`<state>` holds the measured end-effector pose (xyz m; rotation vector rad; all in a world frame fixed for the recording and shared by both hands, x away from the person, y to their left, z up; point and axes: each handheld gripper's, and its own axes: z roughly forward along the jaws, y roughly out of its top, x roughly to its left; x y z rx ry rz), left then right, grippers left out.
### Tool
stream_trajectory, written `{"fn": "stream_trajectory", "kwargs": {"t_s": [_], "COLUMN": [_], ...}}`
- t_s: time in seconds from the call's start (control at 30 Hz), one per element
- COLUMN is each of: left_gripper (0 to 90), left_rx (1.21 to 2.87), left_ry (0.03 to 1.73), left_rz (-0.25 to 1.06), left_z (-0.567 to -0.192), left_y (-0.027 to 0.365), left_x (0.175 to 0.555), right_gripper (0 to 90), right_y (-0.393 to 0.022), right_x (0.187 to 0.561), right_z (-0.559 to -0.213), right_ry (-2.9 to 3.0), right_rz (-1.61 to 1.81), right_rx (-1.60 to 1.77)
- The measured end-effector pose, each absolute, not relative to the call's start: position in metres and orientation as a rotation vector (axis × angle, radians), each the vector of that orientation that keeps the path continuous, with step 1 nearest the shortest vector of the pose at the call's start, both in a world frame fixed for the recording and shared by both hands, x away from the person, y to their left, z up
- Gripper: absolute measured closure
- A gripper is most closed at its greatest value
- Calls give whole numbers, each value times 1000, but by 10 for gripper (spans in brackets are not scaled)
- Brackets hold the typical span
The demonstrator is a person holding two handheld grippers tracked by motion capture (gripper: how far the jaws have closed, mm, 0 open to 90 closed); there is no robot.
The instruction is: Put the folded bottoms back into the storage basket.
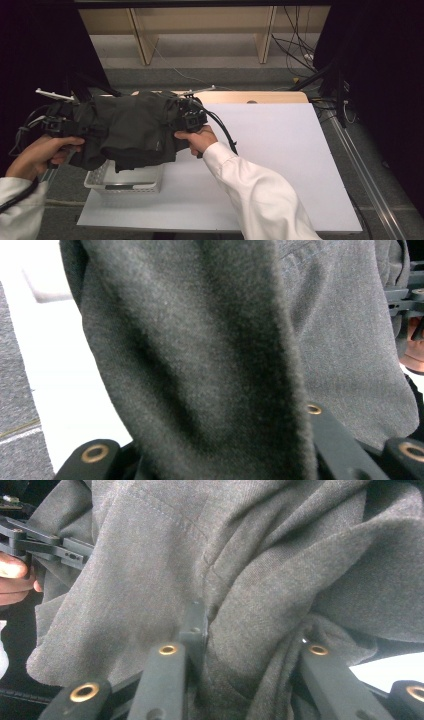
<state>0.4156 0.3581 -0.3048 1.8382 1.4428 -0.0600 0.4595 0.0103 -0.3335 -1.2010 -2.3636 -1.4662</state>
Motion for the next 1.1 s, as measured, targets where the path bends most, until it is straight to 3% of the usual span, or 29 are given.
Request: {"fn": "stream_trajectory", "kwargs": {"t_s": [0.73,1.1], "left_gripper": [710,710], "left_rx": [1849,1950], "left_ry": [1595,1668], "left_rz": [-96,-54], "left_z": [-348,-362], "left_y": [379,369], "left_x": [415,427], "right_gripper": [676,605], "right_y": [45,49], "right_x": [456,462], "right_z": [-376,-388], "right_ry": [-2338,-2381], "right_rz": [-1337,-1249], "right_rx": [-1251,-1276]}}
